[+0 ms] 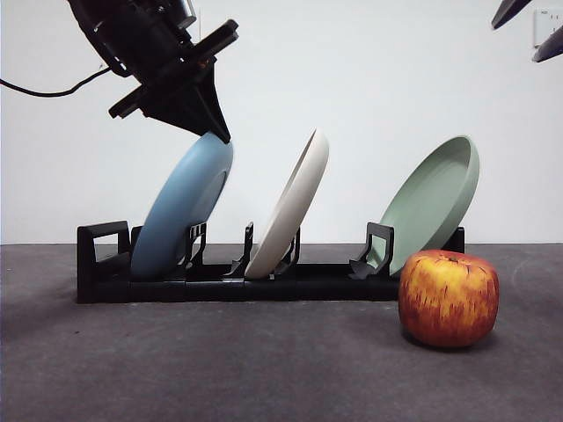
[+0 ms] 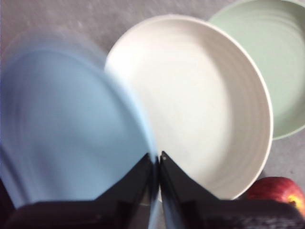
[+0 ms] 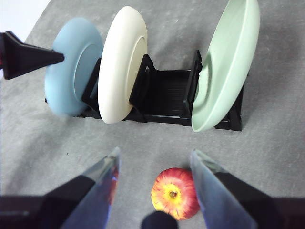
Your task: Take the blue plate from the plate rack,put the plate on the table,take the apple from the table,put the apple in the plate
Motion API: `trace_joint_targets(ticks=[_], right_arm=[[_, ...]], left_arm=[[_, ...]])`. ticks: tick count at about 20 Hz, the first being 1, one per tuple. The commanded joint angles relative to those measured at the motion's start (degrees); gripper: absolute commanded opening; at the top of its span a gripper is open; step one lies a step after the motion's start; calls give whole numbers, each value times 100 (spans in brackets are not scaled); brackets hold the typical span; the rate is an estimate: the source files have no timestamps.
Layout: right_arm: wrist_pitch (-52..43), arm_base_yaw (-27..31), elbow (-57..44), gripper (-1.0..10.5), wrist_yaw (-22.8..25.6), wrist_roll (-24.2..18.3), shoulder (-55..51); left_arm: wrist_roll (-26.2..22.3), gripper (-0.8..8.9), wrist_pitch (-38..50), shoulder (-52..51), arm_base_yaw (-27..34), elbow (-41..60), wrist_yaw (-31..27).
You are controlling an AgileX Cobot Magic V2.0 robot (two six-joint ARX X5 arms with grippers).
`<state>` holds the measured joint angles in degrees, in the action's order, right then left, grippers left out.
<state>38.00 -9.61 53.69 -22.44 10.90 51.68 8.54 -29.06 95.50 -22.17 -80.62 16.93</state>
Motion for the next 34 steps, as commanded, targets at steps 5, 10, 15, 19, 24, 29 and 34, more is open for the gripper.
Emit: trace_joint_targets(ticks=[5, 10, 15, 19, 24, 29, 34], right_arm=[[-15, 13, 26, 253, 31, -50, 7], [-13, 13, 26, 253, 31, -48, 7], [-11, 13, 26, 253, 31, -50, 7], [-7, 17, 26, 253, 46, -50, 7], [20, 17, 26, 253, 48, -52, 0], [22, 17, 26, 253, 46, -50, 2], [22, 17, 26, 253, 46, -50, 2]], left_arm=[[-155, -8, -752, -243, -52, -387, -140], [-505, -8, -1572, -1261, -511, -570, -153], [-678, -8, -2481, -2413, -1762, -568, -1274], [-299, -8, -2990, -2559, -3698, -457, -3335], [752, -8, -2791, -2406, -5152, 697, -4553], [841, -8, -1860, -2135, -5250, 1840, -4448], [387, -9, -1316, -1451, -5064, 2273, -3856]])
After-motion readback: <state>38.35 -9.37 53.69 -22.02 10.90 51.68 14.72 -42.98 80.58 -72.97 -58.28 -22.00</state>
